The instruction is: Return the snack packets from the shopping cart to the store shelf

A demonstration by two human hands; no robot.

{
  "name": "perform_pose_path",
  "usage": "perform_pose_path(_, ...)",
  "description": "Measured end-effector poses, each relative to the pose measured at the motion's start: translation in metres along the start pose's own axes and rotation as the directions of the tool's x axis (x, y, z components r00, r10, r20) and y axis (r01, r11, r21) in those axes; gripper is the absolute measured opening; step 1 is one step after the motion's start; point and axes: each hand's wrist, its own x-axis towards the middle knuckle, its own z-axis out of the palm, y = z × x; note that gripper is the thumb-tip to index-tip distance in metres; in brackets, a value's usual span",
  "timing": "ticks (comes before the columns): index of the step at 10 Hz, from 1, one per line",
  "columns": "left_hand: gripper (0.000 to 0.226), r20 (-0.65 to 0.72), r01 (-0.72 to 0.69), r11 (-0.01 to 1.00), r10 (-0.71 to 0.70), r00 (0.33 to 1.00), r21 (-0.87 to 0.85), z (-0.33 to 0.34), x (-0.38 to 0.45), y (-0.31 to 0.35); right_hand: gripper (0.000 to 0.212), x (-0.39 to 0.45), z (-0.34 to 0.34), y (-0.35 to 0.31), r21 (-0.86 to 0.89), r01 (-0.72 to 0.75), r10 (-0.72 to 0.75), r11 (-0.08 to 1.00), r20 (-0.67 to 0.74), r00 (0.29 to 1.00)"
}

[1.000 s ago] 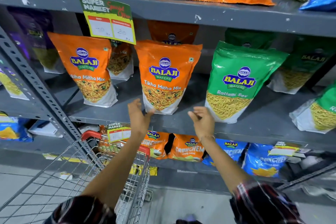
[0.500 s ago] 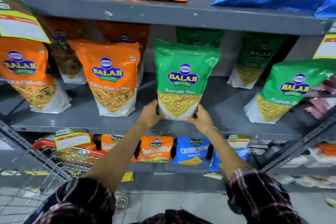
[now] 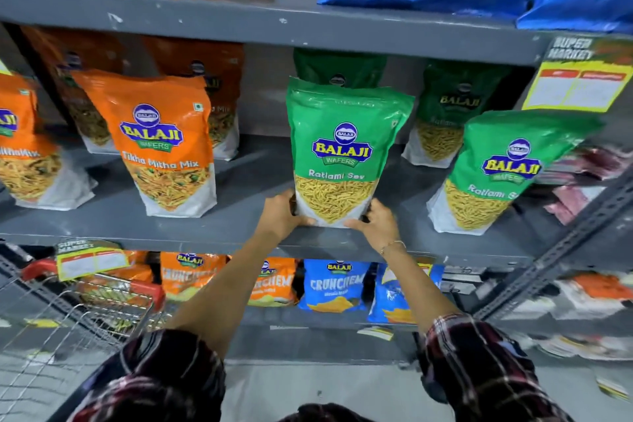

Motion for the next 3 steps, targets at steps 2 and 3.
perform_pose_path(2, 0.06, 0.006, 0.007, 1.0, -0.007, 1.0, 0.03, 0.003, -0.008, 0.006, 0.052, -0.004, -0.005, -0.003, 0.021, -0.015, 0.014, 1.0, 0.048, 0.999)
perform_pose_path(3, 0.062, 0.009, -0.02, 0.999, 0.02, 1.0, -0.047, 0.005, -0.023, 0.008, 0.066, -0.02, -0.007, -0.006, 0.005, -0.019, 0.018, 1.0, 0.049, 0.999)
